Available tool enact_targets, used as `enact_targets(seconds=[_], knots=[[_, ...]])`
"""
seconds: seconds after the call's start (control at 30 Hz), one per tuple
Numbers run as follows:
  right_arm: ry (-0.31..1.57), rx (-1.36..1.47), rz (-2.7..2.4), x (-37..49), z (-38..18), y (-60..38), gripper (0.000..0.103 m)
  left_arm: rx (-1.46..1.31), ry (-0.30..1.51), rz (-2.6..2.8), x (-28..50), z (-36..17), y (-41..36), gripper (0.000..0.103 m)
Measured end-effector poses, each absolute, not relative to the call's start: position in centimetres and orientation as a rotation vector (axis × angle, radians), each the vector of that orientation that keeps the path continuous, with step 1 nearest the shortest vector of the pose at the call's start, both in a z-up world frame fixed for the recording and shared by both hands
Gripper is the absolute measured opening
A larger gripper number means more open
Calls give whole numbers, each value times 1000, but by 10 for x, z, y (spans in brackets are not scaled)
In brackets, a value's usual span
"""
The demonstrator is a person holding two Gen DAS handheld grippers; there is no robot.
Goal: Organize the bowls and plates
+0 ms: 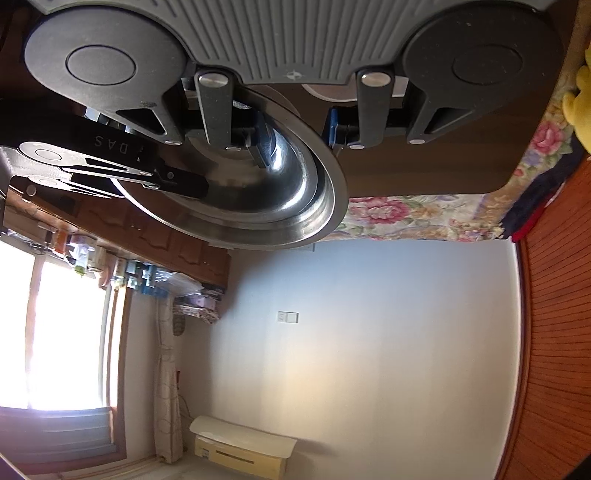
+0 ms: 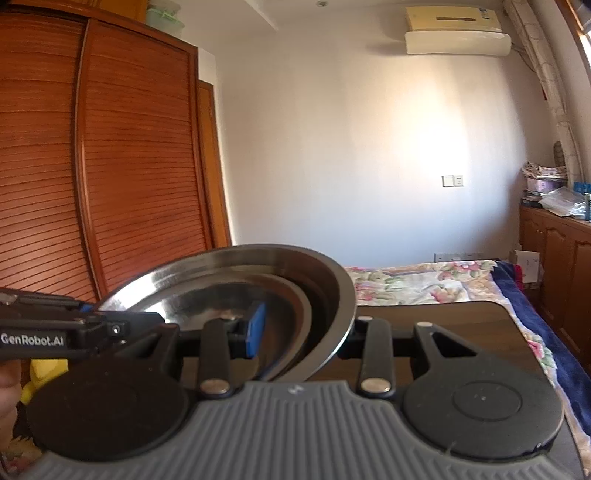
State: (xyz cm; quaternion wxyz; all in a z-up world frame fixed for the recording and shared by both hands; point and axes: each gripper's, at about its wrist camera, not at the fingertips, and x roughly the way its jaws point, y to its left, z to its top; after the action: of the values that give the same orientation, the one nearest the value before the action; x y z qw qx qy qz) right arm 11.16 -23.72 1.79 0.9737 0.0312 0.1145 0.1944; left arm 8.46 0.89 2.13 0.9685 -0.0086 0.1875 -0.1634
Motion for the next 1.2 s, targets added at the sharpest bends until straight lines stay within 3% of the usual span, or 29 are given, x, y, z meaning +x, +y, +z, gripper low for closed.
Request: enact_targets(seconds=[1.2], knots=[[383, -49, 518, 105, -26, -153, 39, -85, 501, -189, 72, -44, 85, 32]])
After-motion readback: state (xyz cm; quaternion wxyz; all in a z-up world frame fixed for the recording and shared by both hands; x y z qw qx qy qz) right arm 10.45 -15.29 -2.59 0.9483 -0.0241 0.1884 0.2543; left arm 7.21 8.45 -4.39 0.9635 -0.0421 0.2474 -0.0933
